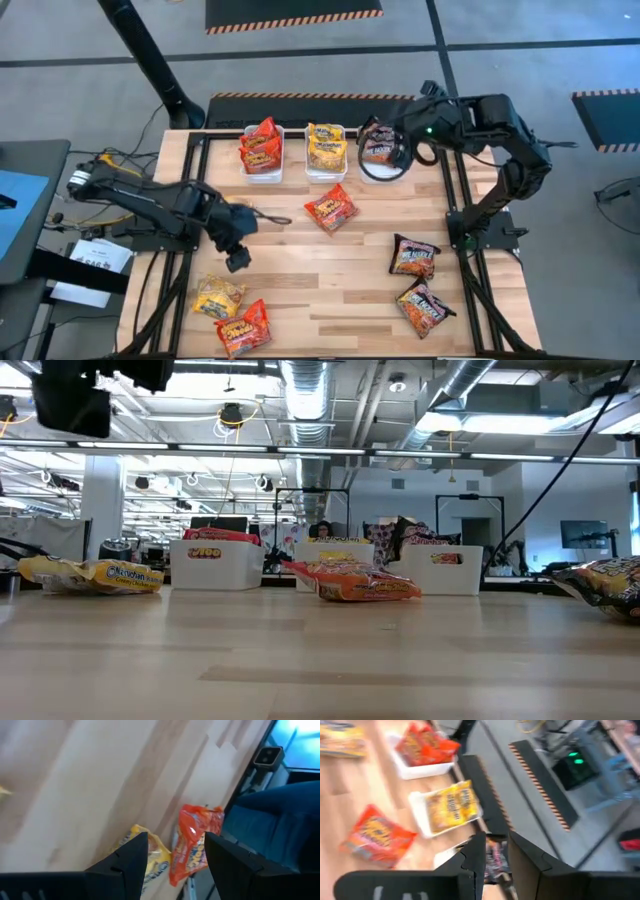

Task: Sort Maruchan noodles
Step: Put the orange noodle pack into the left white bin

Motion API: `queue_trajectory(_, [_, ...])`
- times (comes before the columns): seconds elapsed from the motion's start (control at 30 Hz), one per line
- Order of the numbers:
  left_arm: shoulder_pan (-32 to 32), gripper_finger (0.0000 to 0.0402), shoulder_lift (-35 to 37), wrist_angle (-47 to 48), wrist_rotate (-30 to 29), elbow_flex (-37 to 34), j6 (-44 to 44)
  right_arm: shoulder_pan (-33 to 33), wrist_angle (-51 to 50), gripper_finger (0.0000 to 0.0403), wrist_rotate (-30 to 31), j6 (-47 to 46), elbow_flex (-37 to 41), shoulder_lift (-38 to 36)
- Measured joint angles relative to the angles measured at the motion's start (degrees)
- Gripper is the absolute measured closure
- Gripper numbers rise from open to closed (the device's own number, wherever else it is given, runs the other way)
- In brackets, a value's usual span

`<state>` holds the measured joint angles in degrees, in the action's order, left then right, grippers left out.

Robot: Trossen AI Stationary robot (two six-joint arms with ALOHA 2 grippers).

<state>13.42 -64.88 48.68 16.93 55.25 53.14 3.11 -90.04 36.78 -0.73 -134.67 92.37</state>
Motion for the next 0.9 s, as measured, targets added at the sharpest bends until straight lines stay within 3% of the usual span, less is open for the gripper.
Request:
queue_trajectory(0.23, [5.72,0.0221,0.0,-7.18,-0.17,-4.84,7.1,-2.04,0.03,0.0298,-6.69,-2.5,0.04,0.76])
queue_trajectory(0.4, [9.04,0.0221,0.0,-12.04,-3.97,-8.05,13.83,-2.9,0.05,0.0298,-9.97,-3.74,0.04,1.8])
queue_trajectory(0.9, [19.44,0.0221,-1.6,-22.92,-11.49,-13.21,23.2,-4.48,0.05,0.0298,-10.06,-3.96,-0.07,4.68])
